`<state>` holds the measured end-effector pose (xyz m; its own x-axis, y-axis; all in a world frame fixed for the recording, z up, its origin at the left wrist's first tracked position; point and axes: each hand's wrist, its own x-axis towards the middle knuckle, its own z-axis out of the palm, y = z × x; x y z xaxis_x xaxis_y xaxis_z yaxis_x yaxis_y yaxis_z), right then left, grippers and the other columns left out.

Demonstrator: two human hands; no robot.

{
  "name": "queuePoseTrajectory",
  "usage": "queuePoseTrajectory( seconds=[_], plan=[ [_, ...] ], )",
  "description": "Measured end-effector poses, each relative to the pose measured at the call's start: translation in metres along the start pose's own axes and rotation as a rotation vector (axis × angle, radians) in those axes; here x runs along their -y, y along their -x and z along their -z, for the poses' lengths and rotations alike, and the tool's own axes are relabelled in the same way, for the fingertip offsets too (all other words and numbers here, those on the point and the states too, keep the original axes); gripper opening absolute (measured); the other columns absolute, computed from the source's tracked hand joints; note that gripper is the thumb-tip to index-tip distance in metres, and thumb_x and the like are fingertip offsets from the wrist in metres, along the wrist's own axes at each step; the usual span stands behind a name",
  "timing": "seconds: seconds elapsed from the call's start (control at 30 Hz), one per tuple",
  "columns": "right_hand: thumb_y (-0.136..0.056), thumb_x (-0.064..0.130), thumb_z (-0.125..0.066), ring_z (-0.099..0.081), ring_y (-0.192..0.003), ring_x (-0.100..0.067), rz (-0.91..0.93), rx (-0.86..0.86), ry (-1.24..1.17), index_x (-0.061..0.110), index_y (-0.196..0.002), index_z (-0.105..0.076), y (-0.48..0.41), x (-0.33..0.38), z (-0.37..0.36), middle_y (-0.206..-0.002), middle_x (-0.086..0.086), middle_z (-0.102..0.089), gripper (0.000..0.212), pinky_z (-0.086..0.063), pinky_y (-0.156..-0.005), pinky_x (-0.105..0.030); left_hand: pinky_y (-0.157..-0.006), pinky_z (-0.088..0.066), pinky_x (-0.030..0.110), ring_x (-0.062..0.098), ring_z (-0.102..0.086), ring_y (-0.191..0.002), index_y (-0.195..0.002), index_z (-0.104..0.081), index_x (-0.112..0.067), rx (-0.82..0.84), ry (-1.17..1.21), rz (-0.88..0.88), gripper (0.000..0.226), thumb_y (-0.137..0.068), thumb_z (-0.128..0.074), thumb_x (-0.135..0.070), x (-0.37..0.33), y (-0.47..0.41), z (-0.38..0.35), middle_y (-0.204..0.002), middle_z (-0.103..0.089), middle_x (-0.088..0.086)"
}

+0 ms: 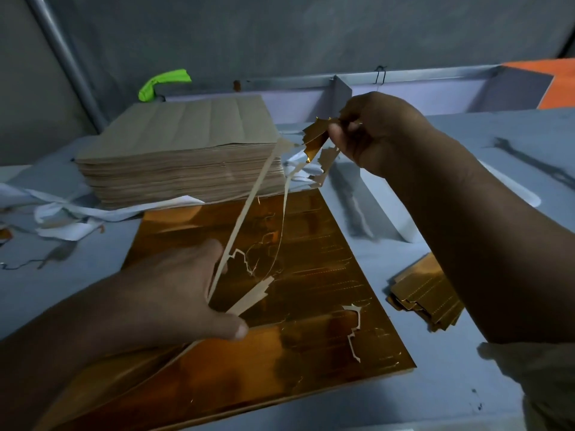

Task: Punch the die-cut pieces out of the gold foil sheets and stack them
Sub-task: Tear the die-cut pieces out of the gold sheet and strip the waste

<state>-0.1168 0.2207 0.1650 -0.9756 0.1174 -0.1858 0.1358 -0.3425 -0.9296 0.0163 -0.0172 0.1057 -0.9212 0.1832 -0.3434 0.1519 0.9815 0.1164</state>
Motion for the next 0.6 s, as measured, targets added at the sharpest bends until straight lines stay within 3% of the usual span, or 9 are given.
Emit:
queuePoseTrajectory(
  seconds=[0.1, 0.2, 0.33, 0.4, 0.47, 0.53, 0.6],
  plan=[
    [-0.094, -0.004, -0.049, -0.063, -0.041, -0.016, -0.038, -0.015, 0.020, -0.001, -0.081, -0.052, -0.005, -0.010, 0.003, -0.065, -0.015, -0.061, 0.014, -0.051, -0.044, -0.019, -0.052, -0.039, 0.012, 0.001, -0.058, -0.072, -0.105, -0.045, -0.043, -0.111, -0.022, -0.027, 0.035, -0.082, -0.070, -0.050, -0.002, -0.003, -0.016, -0.081, -0.054, -0.018],
    [-0.097, -0.001, -0.048, -0.066, -0.055, -0.018, -0.134, 0.009, 0.122, 0.000, -0.084, -0.052, -0.009, -0.029, 0.017, -0.074, -0.020, -0.068, 0.014, -0.052, -0.043, -0.020, -0.046, -0.035, 0.010, -0.001, -0.058, -0.061, -0.096, -0.056, -0.040, -0.140, 0.068, -0.034, 0.013, -0.089, -0.066, -0.035, 0.003, -0.006, -0.021, -0.063, -0.055, -0.019],
    [-0.094, 0.003, -0.059, -0.071, -0.063, -0.023, -0.160, -0.064, 0.298, 0.003, -0.102, -0.065, -0.008, -0.056, 0.047, -0.090, -0.018, -0.069, 0.010, -0.059, -0.053, -0.031, -0.047, -0.036, 0.013, 0.001, -0.057, -0.055, -0.077, -0.054, -0.034, -0.193, 0.163, -0.019, 0.018, -0.087, -0.069, -0.030, 0.017, -0.006, -0.017, -0.058, -0.058, -0.016],
    [-0.094, 0.011, -0.061, -0.071, -0.070, -0.026, -0.082, -0.170, 0.424, 0.002, -0.112, -0.062, -0.002, -0.070, 0.059, -0.094, -0.018, -0.067, 0.020, -0.059, -0.058, -0.035, -0.045, -0.035, 0.012, -0.003, -0.056, -0.054, -0.074, -0.051, -0.034, -0.204, 0.176, -0.017, 0.023, -0.087, -0.070, -0.028, 0.021, -0.006, -0.017, -0.057, -0.057, -0.017],
    [-0.098, 0.026, -0.060, -0.070, -0.072, -0.024, 0.054, -0.194, 0.611, 0.007, -0.108, -0.058, 0.017, -0.084, 0.061, -0.097, -0.016, -0.065, 0.022, -0.058, -0.058, -0.034, -0.044, -0.035, 0.011, -0.007, -0.056, -0.057, -0.073, -0.050, -0.035, -0.218, 0.195, -0.012, 0.026, -0.087, -0.070, -0.027, 0.025, -0.005, -0.017, -0.058, -0.058, -0.023],
    [-0.095, 0.046, -0.058, -0.068, -0.062, -0.016, 0.103, -0.040, 0.719, 0.016, -0.097, -0.061, 0.047, -0.100, 0.058, -0.087, -0.010, -0.066, 0.031, -0.055, -0.055, -0.029, -0.048, -0.036, 0.016, 0.003, -0.057, -0.056, -0.073, -0.051, -0.034, -0.244, 0.196, -0.006, 0.024, -0.085, -0.071, -0.027, 0.027, -0.005, -0.017, -0.060, -0.059, -0.013],
    [-0.078, 0.070, -0.058, -0.070, -0.062, -0.014, -0.061, 0.333, 0.760, 0.025, -0.090, -0.068, 0.083, -0.115, 0.049, -0.077, -0.002, -0.071, 0.048, -0.055, -0.058, -0.027, -0.051, -0.040, 0.022, 0.007, -0.057, -0.057, -0.075, -0.055, -0.033, -0.250, 0.212, -0.010, 0.019, -0.083, -0.072, -0.028, 0.027, -0.005, -0.017, -0.064, -0.059, -0.008]
  ],
)
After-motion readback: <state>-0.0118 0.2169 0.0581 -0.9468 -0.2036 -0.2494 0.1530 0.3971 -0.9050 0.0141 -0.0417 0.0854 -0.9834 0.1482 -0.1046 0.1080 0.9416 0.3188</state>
